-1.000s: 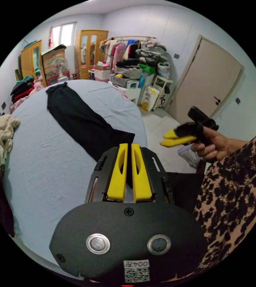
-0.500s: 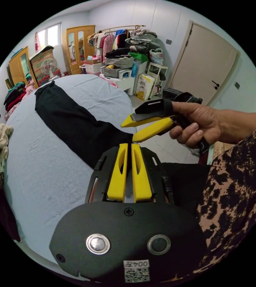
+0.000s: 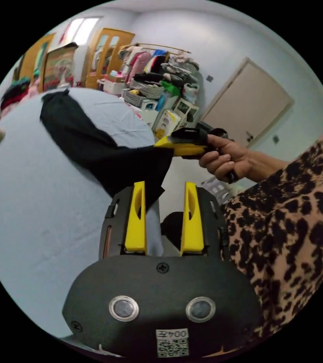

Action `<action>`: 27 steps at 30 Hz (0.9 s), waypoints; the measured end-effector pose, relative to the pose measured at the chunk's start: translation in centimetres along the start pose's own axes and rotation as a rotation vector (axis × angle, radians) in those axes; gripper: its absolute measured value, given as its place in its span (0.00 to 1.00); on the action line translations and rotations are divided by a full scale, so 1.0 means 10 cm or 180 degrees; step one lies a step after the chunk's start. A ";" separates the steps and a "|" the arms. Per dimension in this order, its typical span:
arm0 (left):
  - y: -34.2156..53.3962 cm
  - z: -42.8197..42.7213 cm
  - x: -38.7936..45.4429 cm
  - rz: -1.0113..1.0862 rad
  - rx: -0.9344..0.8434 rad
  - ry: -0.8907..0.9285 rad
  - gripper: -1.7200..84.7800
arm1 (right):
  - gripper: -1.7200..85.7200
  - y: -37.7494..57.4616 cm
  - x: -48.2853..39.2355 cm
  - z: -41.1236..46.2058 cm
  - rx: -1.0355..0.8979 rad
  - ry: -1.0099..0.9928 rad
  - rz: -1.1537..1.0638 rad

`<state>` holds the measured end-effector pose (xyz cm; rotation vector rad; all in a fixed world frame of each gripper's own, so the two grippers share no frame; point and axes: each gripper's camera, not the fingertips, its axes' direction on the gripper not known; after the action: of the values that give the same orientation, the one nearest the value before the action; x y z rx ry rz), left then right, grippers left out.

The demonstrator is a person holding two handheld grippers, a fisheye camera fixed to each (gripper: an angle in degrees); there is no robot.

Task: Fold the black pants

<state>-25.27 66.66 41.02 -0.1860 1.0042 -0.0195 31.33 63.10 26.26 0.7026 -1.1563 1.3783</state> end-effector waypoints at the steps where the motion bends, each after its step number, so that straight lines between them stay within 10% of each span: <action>1: 0.10 -0.11 -0.28 -0.0363 0.0098 0.0319 0.19 | 0.05 0.01 -0.05 0.00 -0.0001 -0.0051 -0.0036; 5: 0.44 -0.21 -1.18 -0.1528 0.0661 0.1758 0.21 | 0.05 0.03 -0.19 0.05 -0.0017 -0.0147 -0.0090; 14: 0.40 -0.08 -1.81 -0.1961 0.1222 0.3336 0.24 | 0.05 0.06 -0.38 0.23 -0.0031 -0.0444 -0.0134; 27: 0.31 -0.33 -1.98 -0.2133 0.1181 0.3546 0.09 | 0.05 0.11 -0.35 0.34 0.0040 -0.0263 -0.0080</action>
<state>-38.93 71.21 55.39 -0.1583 1.9710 -1.0063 30.19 58.81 23.93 0.7869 -1.2005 1.3471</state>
